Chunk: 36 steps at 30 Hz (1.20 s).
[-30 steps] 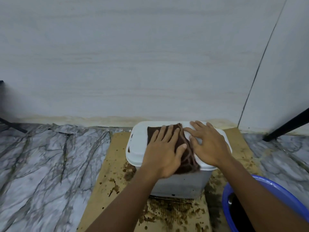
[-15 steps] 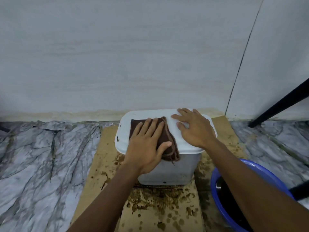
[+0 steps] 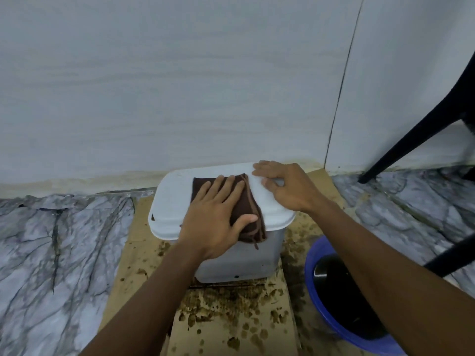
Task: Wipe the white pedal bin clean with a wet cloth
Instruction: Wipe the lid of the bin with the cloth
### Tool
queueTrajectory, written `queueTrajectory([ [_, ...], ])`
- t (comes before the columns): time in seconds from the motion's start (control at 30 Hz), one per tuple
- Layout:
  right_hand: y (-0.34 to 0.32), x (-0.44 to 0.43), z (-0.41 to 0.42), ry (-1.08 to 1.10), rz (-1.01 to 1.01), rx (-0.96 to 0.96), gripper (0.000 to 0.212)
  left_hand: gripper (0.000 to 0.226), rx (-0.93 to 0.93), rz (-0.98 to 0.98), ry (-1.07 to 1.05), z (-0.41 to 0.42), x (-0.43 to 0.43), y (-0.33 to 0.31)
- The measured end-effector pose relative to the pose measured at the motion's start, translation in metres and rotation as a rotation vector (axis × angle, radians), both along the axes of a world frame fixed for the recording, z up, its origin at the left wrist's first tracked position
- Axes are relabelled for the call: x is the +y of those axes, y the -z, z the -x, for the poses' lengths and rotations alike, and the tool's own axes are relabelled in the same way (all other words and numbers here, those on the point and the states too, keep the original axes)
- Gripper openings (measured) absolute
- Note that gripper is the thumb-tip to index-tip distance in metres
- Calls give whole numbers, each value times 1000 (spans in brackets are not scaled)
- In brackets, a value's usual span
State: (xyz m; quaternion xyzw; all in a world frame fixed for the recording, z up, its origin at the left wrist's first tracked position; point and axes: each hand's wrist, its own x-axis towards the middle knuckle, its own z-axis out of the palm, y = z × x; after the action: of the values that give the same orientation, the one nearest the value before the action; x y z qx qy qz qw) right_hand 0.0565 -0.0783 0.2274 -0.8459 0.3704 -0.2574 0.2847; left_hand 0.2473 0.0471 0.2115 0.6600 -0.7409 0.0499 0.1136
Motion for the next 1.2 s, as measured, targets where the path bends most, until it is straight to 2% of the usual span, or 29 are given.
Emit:
queueTrajectory([
  [0.17,-1,-5,12,30,-160,-168,35,90,-41,1,-11,56,-20,1],
  [0.33,2,-5,9,-7,-254,-290,29,79,25,108,-16,30,3,8],
  [0.43,1,-6,10,13,-344,-386,24,81,34,115,-88,25,8,8],
  [0.57,1,-10,12,7,-371,-408,33,88,31,58,-160,65,-10,3],
  [0.7,0,-5,14,-13,-370,-457,55,84,74,59,-270,102,-30,0],
  [0.8,1,-5,14,-20,-367,-453,58,83,97,71,-279,106,-34,0],
  [1.03,8,-3,8,26,-289,-399,24,68,14,157,32,-1,15,13],
  [1.2,7,0,1,76,-252,-313,21,78,29,58,-53,-83,40,7],
])
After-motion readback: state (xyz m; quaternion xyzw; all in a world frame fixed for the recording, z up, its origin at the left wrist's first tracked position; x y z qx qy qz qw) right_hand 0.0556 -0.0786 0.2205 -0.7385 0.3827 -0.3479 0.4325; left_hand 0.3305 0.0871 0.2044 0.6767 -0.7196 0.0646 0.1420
